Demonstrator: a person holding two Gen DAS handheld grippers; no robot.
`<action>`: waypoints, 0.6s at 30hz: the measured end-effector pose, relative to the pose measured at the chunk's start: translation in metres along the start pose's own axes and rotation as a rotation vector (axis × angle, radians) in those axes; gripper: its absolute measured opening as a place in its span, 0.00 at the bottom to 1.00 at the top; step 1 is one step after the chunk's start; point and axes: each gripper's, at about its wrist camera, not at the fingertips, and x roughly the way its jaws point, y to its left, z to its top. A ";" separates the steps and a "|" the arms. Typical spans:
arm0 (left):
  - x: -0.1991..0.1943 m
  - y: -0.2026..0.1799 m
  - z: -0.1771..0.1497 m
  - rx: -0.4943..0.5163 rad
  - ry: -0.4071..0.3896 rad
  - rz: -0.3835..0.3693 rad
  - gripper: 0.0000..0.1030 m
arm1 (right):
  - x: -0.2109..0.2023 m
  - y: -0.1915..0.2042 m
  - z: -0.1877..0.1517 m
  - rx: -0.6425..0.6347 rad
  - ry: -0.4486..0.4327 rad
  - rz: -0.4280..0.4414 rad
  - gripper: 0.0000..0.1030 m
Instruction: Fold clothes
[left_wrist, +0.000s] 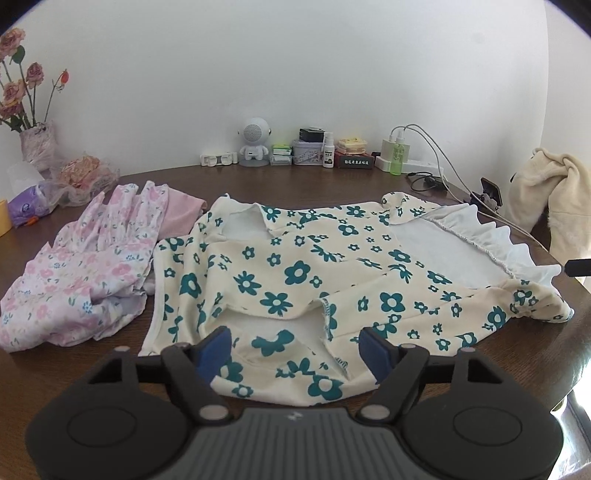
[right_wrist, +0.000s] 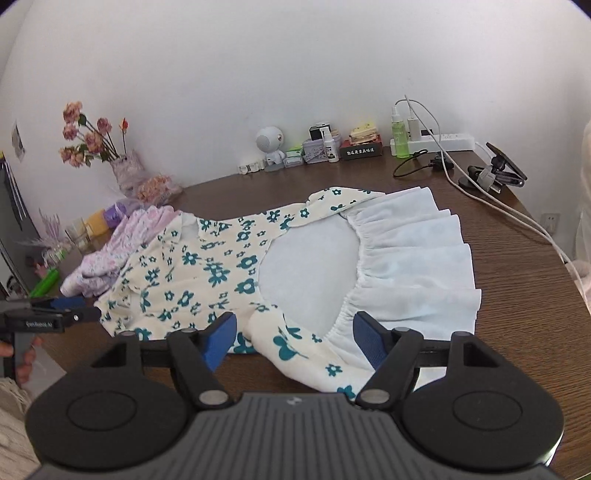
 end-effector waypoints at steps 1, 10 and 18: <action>0.009 -0.005 0.003 0.028 0.027 0.006 0.54 | 0.007 -0.006 0.005 -0.008 0.037 -0.012 0.36; 0.042 -0.003 -0.003 0.066 0.150 -0.005 0.54 | 0.070 0.009 -0.003 -0.262 0.380 -0.036 0.22; 0.043 0.002 -0.008 0.054 0.151 -0.022 0.56 | 0.072 0.019 -0.003 -0.363 0.415 -0.031 0.03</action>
